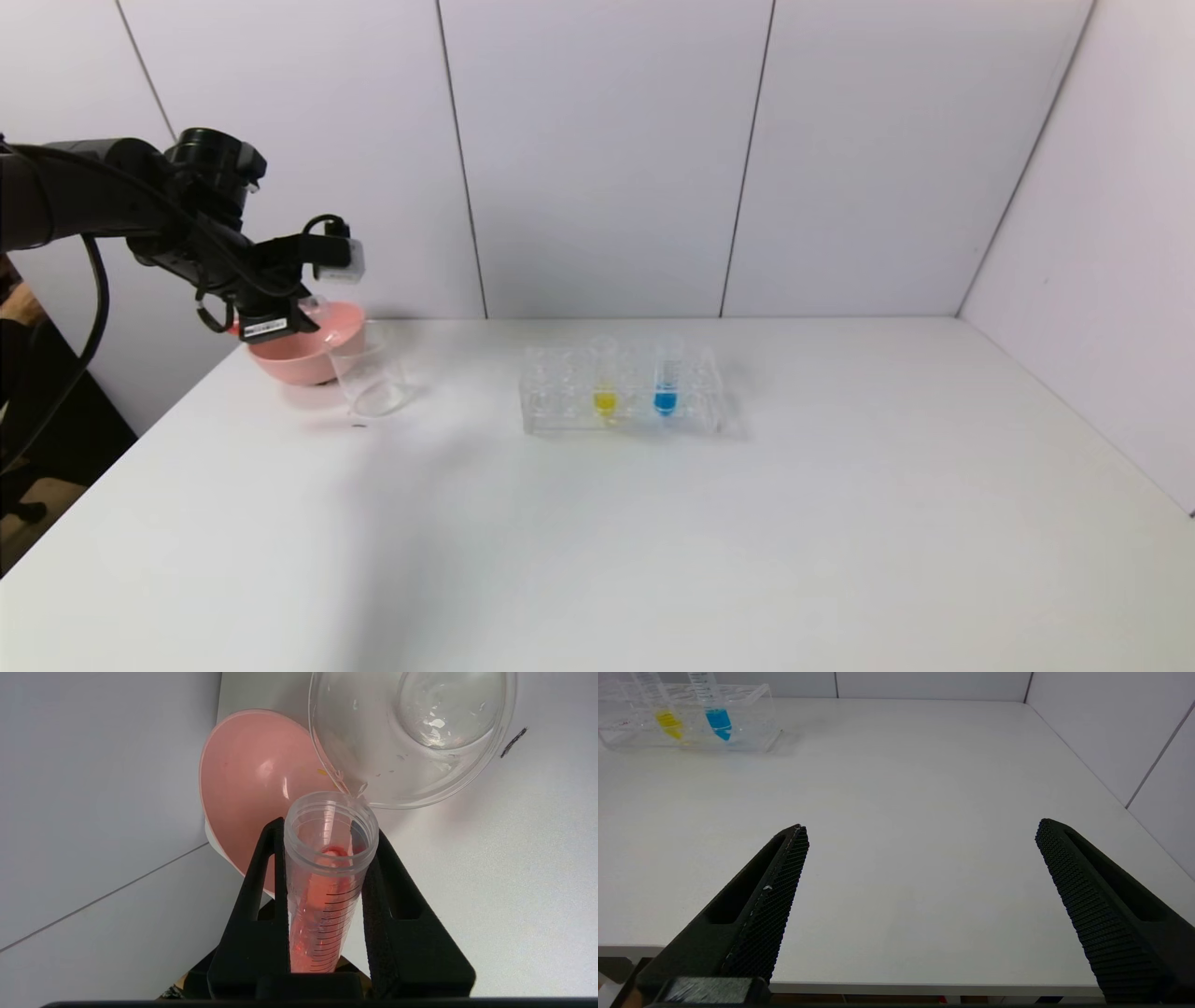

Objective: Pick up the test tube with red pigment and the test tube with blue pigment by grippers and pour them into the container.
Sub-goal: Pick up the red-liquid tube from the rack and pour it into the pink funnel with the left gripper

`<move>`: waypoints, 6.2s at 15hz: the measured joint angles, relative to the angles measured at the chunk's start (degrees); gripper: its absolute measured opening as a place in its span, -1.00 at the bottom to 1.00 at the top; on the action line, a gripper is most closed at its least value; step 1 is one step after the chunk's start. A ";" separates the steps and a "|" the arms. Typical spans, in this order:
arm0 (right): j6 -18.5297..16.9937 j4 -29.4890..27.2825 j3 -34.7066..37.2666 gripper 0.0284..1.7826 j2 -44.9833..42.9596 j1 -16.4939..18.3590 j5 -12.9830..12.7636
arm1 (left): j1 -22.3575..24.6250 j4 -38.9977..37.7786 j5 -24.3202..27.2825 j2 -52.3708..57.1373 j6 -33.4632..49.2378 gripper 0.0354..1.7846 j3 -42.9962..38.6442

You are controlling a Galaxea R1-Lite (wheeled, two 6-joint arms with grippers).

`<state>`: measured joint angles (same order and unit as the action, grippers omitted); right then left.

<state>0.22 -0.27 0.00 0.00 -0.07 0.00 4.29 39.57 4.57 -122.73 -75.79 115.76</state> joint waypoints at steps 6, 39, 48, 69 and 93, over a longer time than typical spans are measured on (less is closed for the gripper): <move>0.02 0.00 0.00 0.99 0.00 0.00 0.00 | -0.09 0.01 -0.11 0.13 0.00 -0.52 0.00; 0.02 0.00 0.00 0.99 0.00 0.02 0.00 | -2.15 -1.57 -5.10 0.02 -4.97 -0.52 0.00; 0.02 0.00 0.00 0.99 0.00 0.00 0.00 | -2.47 -2.04 -5.84 0.11 -7.29 -0.52 -0.02; 0.02 0.00 0.00 0.99 0.00 0.00 0.00 | -3.88 -4.07 -8.73 0.05 -14.35 -0.52 -0.11; 0.00 0.00 0.00 0.99 0.00 0.00 0.00 | -4.18 -7.94 -5.78 1.90 10.17 -0.52 -0.27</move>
<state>0.22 -0.27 0.00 0.00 -0.07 0.00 0.11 31.63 -1.21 -120.83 -65.62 115.49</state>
